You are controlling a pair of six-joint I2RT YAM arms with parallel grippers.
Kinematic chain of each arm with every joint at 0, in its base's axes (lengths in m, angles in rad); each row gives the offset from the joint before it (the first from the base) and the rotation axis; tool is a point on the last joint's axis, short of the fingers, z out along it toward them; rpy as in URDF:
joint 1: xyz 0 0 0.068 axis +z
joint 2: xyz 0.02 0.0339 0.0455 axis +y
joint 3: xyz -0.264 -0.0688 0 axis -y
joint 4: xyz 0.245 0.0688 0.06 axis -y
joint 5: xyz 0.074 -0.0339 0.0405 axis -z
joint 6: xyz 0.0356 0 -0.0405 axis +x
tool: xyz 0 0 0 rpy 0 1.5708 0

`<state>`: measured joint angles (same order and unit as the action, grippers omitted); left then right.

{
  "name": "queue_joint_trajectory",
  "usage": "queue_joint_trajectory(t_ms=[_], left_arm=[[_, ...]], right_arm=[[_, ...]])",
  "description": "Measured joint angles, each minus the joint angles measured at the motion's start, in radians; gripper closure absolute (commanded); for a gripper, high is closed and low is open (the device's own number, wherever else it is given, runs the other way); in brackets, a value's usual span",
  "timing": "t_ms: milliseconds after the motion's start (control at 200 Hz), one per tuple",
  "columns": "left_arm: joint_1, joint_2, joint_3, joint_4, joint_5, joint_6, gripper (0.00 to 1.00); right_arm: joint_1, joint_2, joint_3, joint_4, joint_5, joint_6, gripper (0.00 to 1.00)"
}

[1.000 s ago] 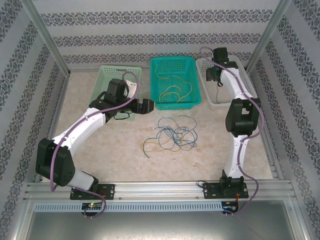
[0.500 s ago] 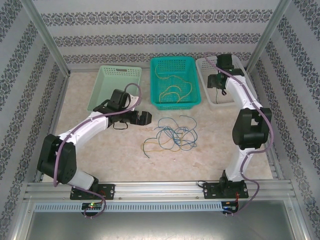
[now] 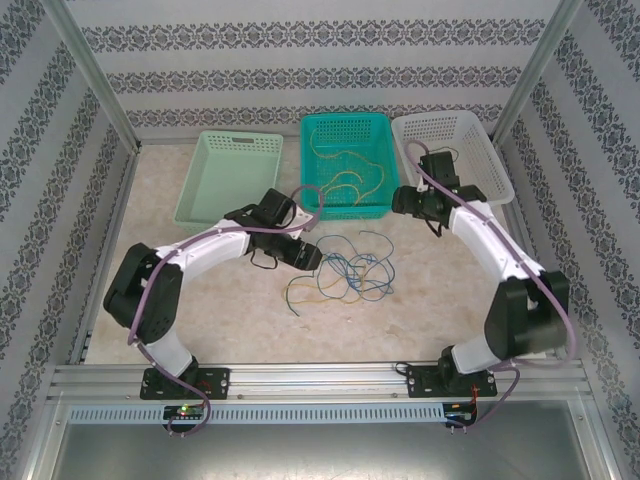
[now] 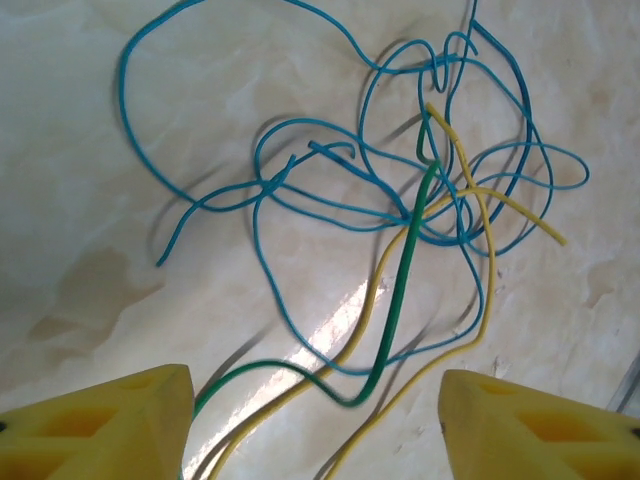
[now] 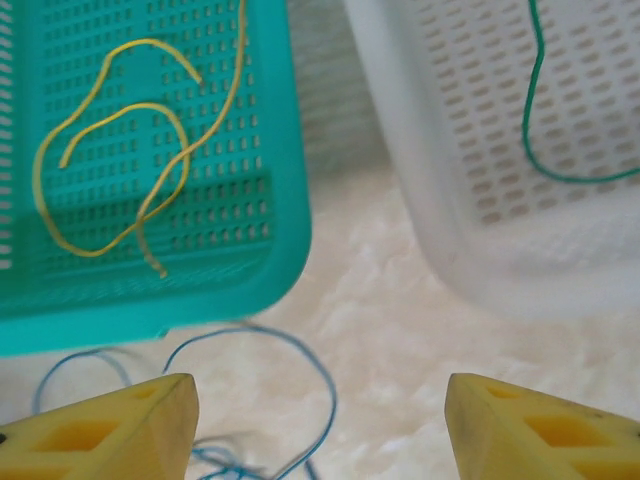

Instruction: Untangle the cables

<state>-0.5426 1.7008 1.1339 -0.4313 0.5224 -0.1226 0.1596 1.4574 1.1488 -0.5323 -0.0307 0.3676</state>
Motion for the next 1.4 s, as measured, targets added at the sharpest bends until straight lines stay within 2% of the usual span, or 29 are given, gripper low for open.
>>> queue_joint_trajectory(t_ms=[230,475,654,844,1049,1164,1269,1339,1404], left_arm=[[-0.004,0.075,0.040,-0.010,0.000,0.008,0.39],[-0.026,0.103,0.072,-0.022,0.013,0.017,0.37],[-0.027,0.064,0.044,-0.014,-0.006,-0.001,0.33],[-0.028,0.016,0.040,-0.002,0.016,-0.008,0.35],[-0.059,0.038,0.043,0.001,0.050,-0.008,0.38],[-0.079,0.092,0.049,0.001,0.053,-0.003,0.45],[-0.080,0.128,0.049,-0.003,0.048,-0.001,0.63],[-0.080,0.130,0.049,-0.003,0.039,-0.003,0.79],[-0.080,0.129,0.053,-0.003,0.020,-0.002,0.87]], right_arm=[[0.000,-0.129,-0.191,0.064,-0.069,0.114,0.35],[0.000,-0.214,-0.223,0.078,-0.084,0.139,0.34],[0.000,-0.249,-0.296,0.097,-0.091,0.168,0.34],[0.003,-0.279,-0.377,0.099,-0.092,0.204,0.35],[0.043,-0.321,-0.411,0.107,-0.090,0.235,0.34],[0.061,-0.347,-0.418,0.112,-0.090,0.238,0.34],[0.068,-0.362,-0.419,0.115,-0.090,0.241,0.35],[0.079,-0.365,-0.420,0.122,-0.091,0.258,0.37],[0.113,-0.366,-0.433,0.149,-0.092,0.282,0.38]])
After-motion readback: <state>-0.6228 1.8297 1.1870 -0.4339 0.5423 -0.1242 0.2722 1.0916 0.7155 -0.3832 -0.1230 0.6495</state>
